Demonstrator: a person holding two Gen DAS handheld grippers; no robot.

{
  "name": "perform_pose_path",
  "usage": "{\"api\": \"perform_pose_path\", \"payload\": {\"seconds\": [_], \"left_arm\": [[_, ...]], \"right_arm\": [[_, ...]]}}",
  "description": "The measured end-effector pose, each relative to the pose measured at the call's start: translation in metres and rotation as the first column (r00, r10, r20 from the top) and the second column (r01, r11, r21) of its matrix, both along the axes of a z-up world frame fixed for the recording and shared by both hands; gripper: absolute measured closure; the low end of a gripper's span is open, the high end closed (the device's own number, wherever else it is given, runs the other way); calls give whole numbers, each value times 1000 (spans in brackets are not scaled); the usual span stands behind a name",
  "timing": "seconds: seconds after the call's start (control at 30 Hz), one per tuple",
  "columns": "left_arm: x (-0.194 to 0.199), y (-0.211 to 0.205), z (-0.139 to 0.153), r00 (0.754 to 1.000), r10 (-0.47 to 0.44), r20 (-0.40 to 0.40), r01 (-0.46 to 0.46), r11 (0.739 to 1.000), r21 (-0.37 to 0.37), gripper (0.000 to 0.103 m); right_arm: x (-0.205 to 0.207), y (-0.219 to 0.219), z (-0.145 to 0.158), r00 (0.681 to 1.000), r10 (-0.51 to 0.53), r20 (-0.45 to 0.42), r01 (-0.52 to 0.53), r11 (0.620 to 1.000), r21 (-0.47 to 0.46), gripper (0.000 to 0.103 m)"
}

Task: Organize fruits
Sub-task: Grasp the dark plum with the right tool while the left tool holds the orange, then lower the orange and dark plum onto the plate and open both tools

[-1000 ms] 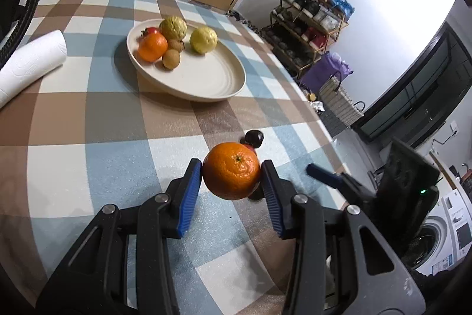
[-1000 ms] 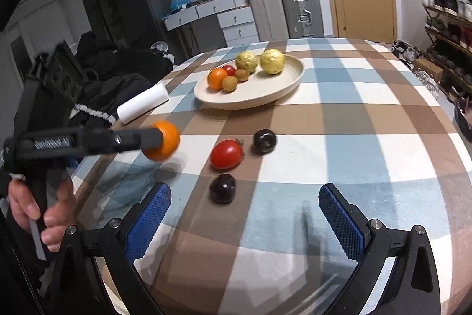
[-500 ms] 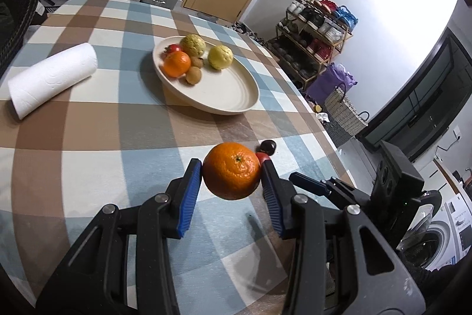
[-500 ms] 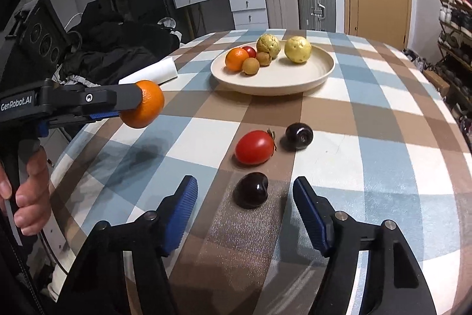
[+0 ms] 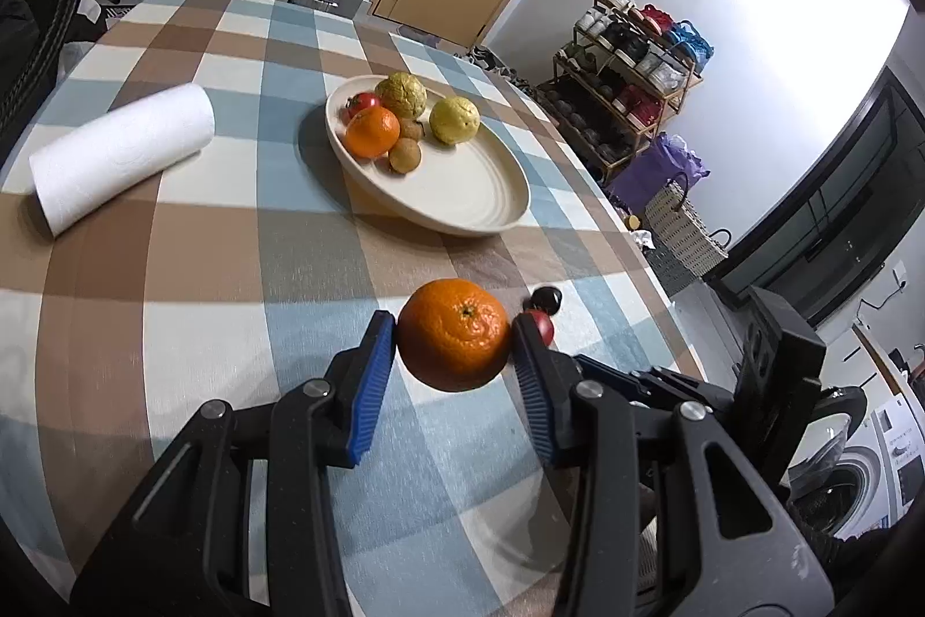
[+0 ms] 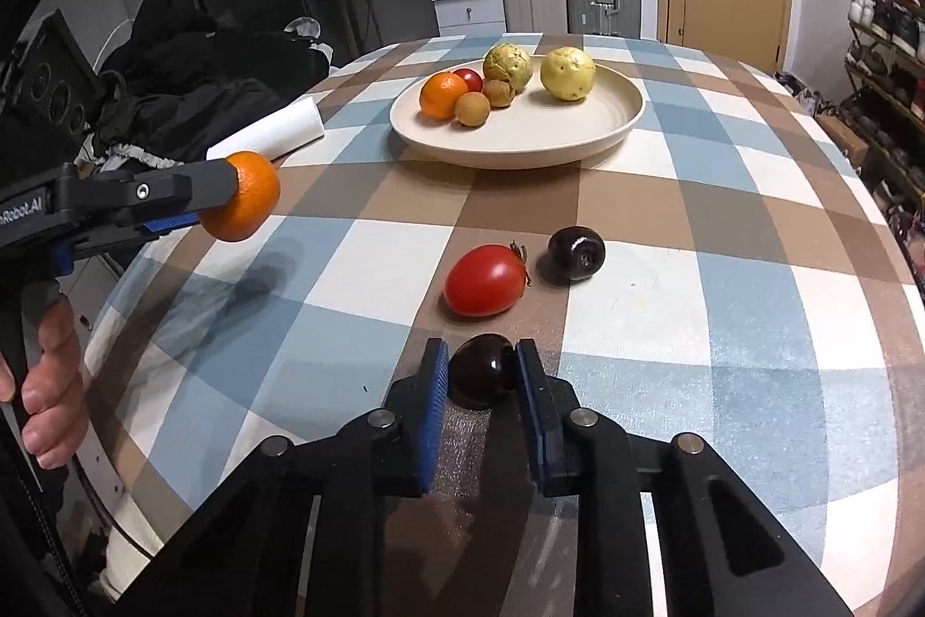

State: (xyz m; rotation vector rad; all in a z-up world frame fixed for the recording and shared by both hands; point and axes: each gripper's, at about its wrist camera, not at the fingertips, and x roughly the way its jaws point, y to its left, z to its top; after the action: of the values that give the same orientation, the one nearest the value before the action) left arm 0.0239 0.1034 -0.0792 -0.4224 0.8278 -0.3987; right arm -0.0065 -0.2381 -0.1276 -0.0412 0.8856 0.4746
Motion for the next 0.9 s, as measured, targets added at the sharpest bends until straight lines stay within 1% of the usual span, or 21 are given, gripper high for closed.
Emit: {"api": "perform_pose_path", "payload": {"seconds": [0.07,0.13,0.17,0.23,0.37,0.57,0.7,0.9], "left_arm": [[8,-3,5,1000,-9,10,9,1000,9,64],[16,-5,10,1000,-10,20,10,1000,18,64],[20,-6,13,1000,-12,23,12,1000,16,64],[32,-9,18,999,-13,34,12,1000,11,64],[54,-18,25,999,-17,43,16,999,28,64],[91,-40,26,999,-20,51,16,997,69,64],[118,-54,21,999,-22,50,17,996,89,64],[154,-75,16,999,-8,47,0,985,173,64]], "right_arm": [[2,-5,2,1000,-30,4,30,999,11,79],[4,-12,6,999,-45,10,44,998,51,79],[4,-14,8,998,-52,19,51,997,57,79],[6,-20,15,998,-57,39,54,996,75,79],[11,-29,27,996,-57,71,51,994,92,79],[43,-43,47,992,-73,99,61,991,120,79],[76,-51,57,994,-79,79,64,982,180,79],[132,-53,62,997,-77,3,73,962,263,79]]}}
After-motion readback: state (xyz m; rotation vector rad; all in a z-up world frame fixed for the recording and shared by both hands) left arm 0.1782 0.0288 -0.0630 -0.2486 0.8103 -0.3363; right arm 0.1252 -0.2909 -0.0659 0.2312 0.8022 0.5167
